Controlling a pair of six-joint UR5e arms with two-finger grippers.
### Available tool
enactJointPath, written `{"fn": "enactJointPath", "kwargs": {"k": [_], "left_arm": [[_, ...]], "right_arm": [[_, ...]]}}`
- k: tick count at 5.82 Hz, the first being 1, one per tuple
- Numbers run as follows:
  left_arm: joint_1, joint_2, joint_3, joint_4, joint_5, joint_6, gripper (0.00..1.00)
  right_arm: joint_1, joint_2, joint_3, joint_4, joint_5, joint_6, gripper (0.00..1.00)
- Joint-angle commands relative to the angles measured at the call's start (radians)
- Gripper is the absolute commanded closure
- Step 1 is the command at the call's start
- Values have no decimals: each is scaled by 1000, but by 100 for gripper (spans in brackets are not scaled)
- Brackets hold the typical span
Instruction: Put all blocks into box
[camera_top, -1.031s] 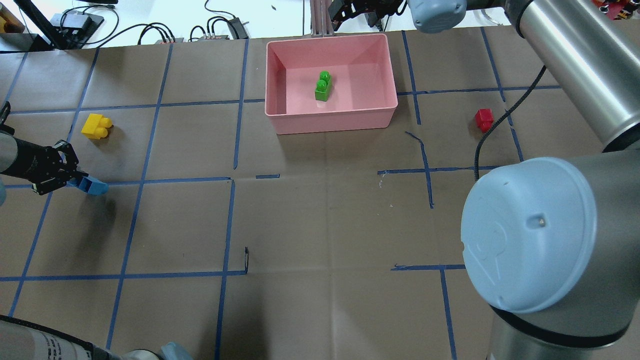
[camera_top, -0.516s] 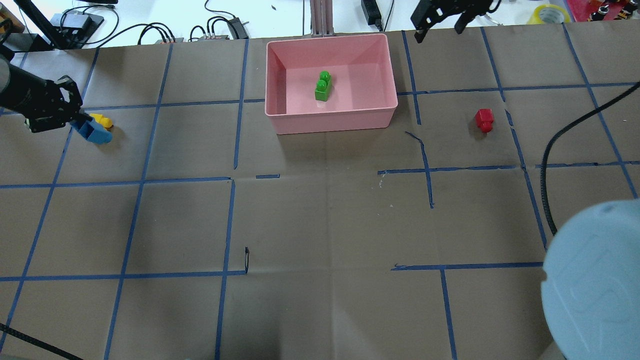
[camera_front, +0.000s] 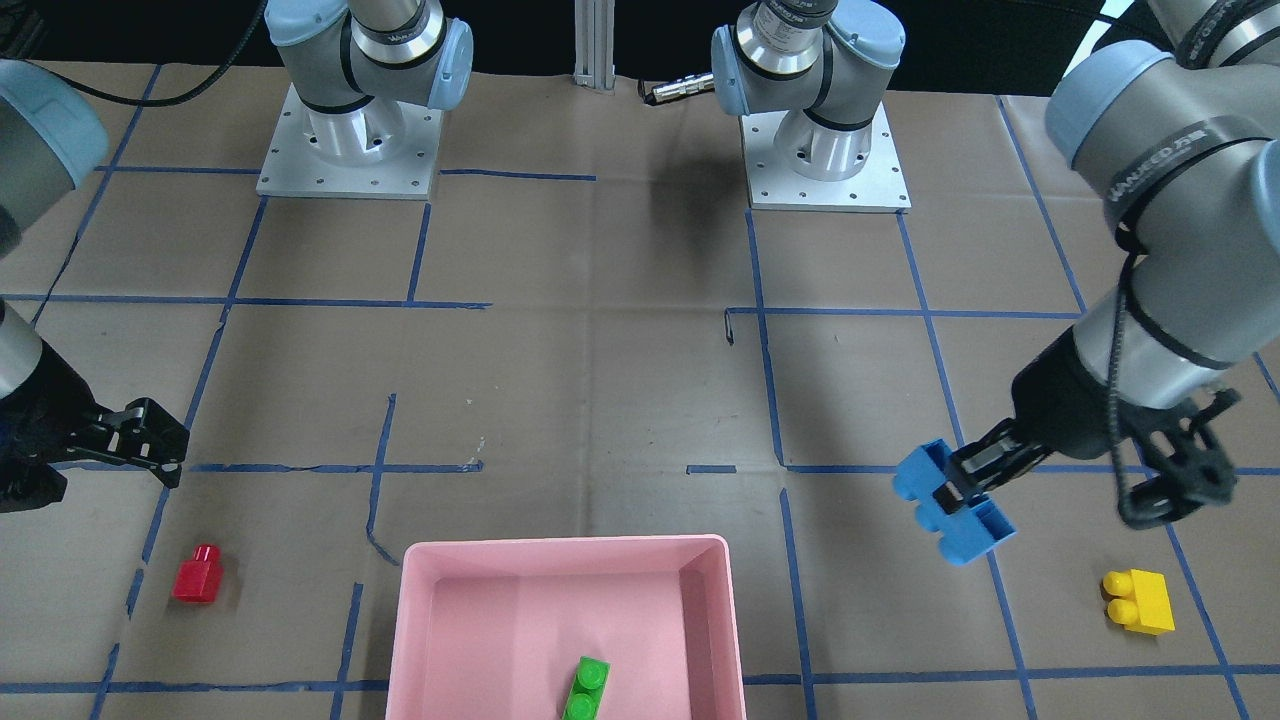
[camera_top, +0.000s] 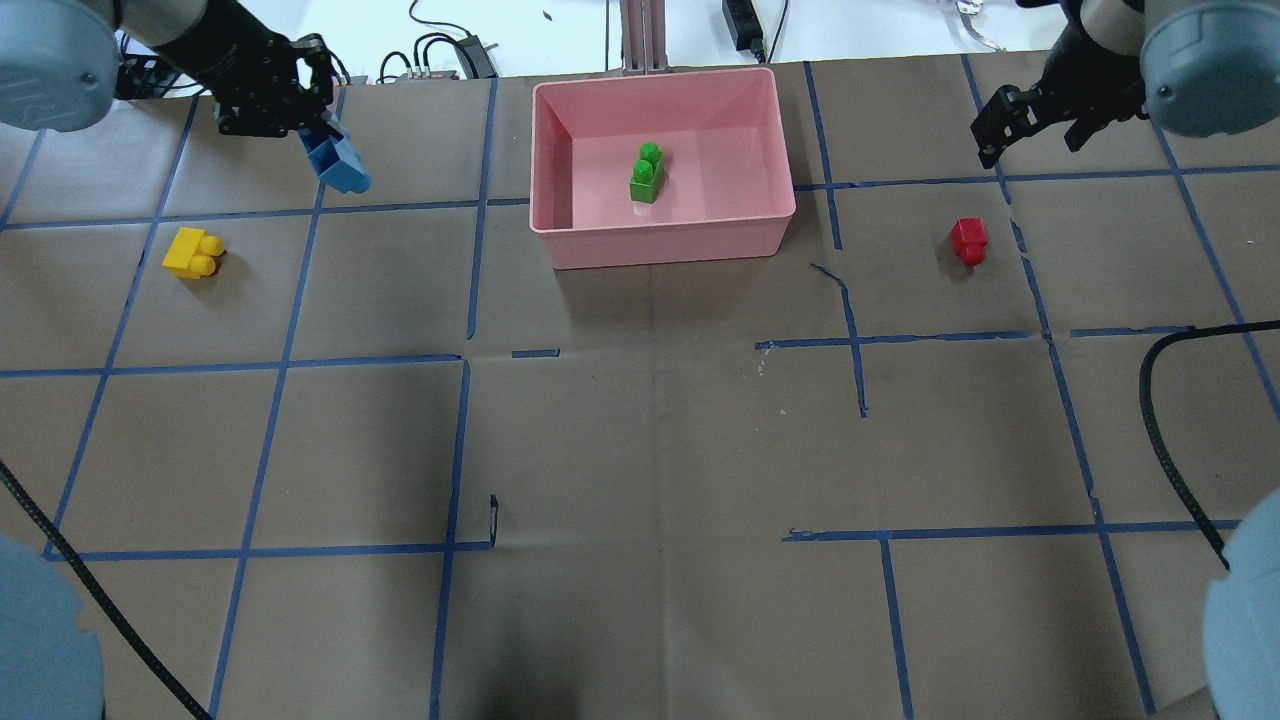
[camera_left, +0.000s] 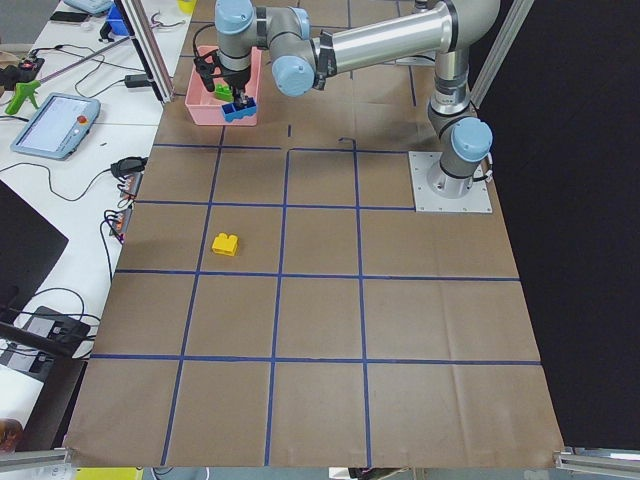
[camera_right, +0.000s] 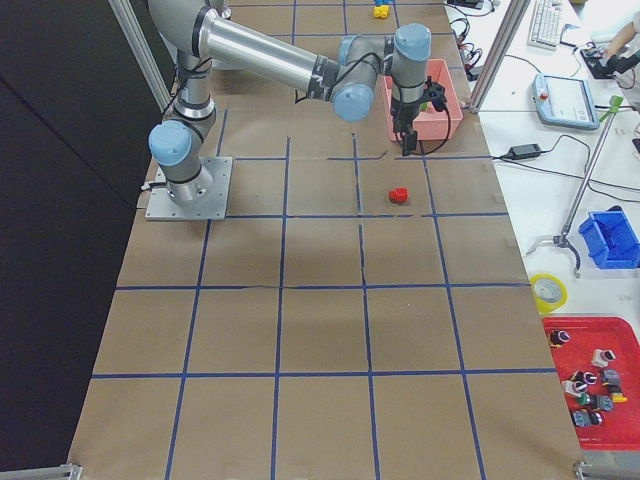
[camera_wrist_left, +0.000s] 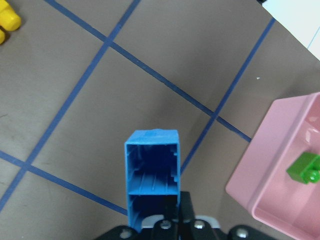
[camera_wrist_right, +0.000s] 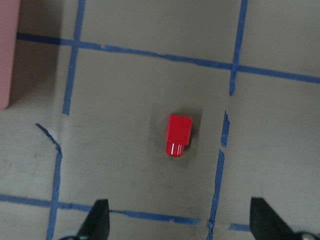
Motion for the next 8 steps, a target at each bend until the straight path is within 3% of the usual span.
{"fn": "enactJointPath", "kwargs": {"k": [1,3,5,6,7,8], "left_arm": [[-157,-105,121,-5,60,66,100],[-242,-232,227,14,60,68,100],[-293,-341,271,128,62,54,100],[-296,-344,275,136,63,56,91],[-296,-357,256,356,59,51,20],[-296,-375,250,452,62,51,2]], "right_arm": [[-18,56,110,-190,-9,82,1],[-18,141,102,-262,0,89,1],[-16,208,92,-288,7,144,1],[-16,228,93,-323,6,132,1],[-15,245,93,-350,6,132,1],[-10,253,95,-354,6,135,1]]}}
